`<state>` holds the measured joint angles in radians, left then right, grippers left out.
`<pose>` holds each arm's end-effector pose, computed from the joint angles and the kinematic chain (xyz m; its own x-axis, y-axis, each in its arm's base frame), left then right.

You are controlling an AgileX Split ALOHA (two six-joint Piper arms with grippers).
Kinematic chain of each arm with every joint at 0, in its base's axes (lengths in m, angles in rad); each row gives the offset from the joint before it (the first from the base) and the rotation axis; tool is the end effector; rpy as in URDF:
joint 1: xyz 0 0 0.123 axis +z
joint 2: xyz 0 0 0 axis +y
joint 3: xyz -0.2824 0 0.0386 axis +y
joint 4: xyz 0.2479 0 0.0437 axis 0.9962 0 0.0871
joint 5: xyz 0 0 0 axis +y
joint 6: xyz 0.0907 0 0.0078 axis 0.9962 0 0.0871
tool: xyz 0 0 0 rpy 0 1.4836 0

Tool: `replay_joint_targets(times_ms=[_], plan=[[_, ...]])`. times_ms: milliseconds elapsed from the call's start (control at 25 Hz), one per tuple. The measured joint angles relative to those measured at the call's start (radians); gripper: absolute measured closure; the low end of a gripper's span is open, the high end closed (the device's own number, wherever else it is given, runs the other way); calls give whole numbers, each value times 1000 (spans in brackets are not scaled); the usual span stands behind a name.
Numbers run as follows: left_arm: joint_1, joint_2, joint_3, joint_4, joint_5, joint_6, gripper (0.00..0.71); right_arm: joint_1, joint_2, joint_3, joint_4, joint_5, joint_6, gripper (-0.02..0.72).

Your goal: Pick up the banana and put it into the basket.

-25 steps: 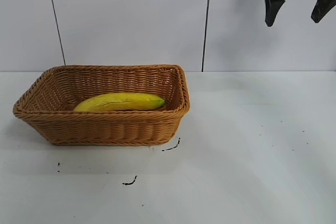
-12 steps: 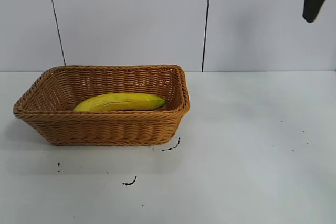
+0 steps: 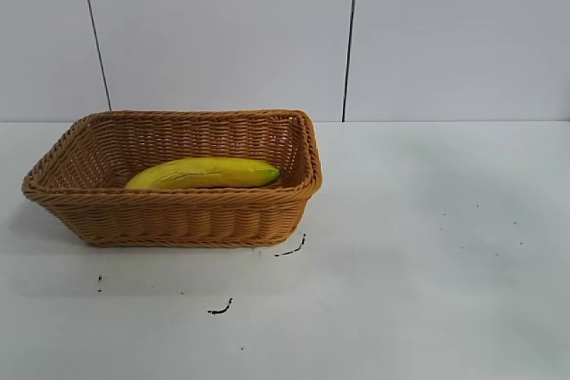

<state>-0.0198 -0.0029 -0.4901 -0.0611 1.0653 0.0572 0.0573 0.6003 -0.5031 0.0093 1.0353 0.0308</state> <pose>-0.0045 -0.0048 0.2742 -0.4635 0.0367 -0.8853 0.0799 0.9968 -0.0005 0.0851 0.0056 0.2550 -0.8653 -0.0140 -0.5011 -0.0305 0.9992 0.0247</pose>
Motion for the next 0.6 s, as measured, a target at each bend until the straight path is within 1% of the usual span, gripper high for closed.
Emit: replay_joint_targets(times_ms=[160,360,600], plan=[[0,0,0,0,0,0,15,0,-203,1,3,-17,-5,14],[0,0,0,0,0,0,15,0,-378,1,0,-17,-70,14],[0,0,0,0,0,0,15,0,-503,6,6,-17,-75,14]])
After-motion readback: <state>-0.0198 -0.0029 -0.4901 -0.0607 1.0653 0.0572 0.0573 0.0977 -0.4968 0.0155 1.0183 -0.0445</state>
